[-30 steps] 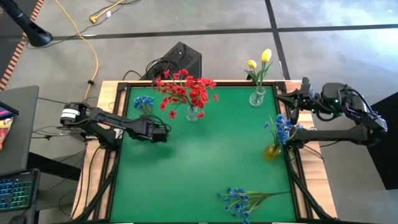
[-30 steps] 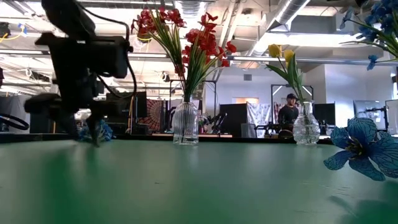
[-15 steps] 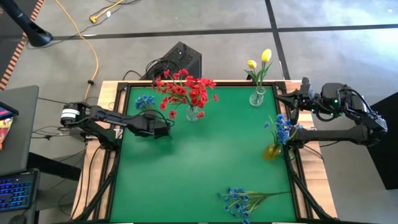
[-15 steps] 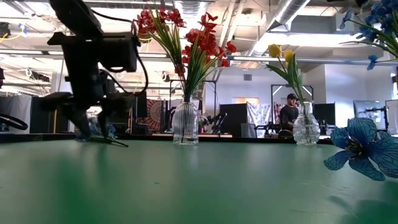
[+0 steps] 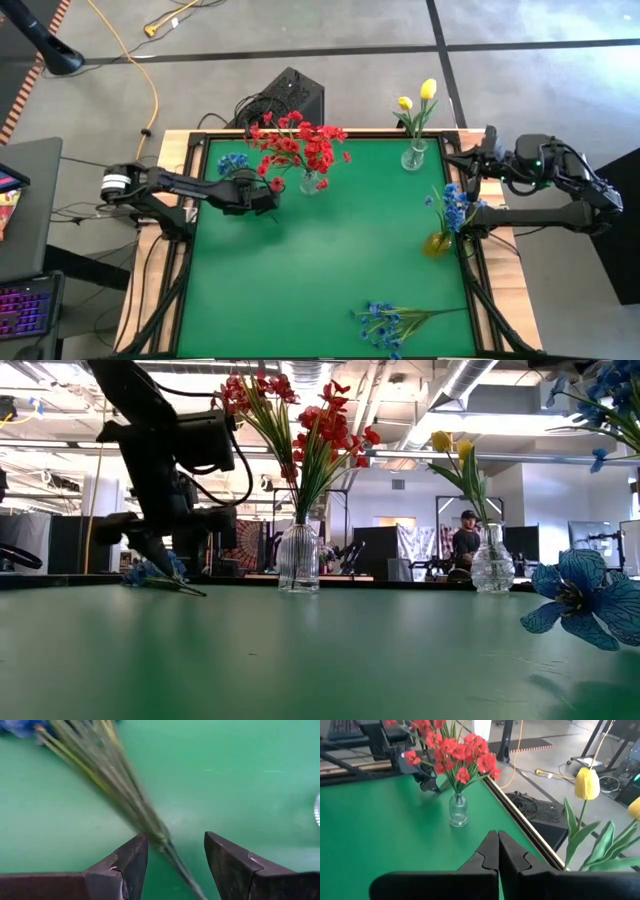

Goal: Sort flowers into vase by color
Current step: Put the top blue flowers into the yellow transparent vase

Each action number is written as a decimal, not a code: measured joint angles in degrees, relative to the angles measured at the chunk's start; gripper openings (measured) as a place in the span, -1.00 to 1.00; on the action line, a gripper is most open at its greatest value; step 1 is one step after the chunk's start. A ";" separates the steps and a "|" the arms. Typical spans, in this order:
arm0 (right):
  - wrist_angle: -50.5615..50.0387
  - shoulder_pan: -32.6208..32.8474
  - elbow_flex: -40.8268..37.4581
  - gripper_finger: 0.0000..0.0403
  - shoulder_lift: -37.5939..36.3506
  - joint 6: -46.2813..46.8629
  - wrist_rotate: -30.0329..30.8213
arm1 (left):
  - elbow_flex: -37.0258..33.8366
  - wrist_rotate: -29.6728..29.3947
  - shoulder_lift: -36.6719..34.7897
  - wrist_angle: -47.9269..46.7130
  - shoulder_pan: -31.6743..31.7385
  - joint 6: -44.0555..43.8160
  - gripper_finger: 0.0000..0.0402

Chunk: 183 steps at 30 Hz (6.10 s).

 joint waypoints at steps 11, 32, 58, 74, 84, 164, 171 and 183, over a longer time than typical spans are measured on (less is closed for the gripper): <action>-1.73 0.02 0.00 -0.86 0.00 0.15 -0.75 | 0.22 2.68 6.37 0.83 0.21 -0.40 -0.09; 0.44 0.00 -0.02 -0.85 0.00 0.20 -1.03 | 8.01 8.46 6.81 -7.39 -4.76 13.87 -0.95; 1.94 -0.07 -0.02 -0.85 0.09 2.30 -1.03 | 27.21 25.43 4.70 -35.17 -30.12 32.10 -0.99; 2.99 -0.07 -0.02 -0.85 0.11 5.38 -1.03 | 27.23 30.81 0.75 9.43 -36.83 69.48 -0.99; 0.92 -0.07 -0.01 -0.85 0.09 6.72 -1.03 | 27.26 32.22 3.80 40.73 -33.64 94.79 -0.99; -3.99 -0.01 4.25 -0.83 0.42 2.07 -27.13 | 95.86 43.86 74.48 103.68 -12.05 82.34 -0.99; -1.91 -0.02 4.20 -0.82 0.04 0.58 -30.28 | 95.82 44.42 72.32 95.60 -11.07 79.77 -0.99; -4.41 -0.04 4.17 -0.82 -0.44 -7.10 -40.42 | 95.86 47.76 64.40 74.05 -11.05 86.40 -0.99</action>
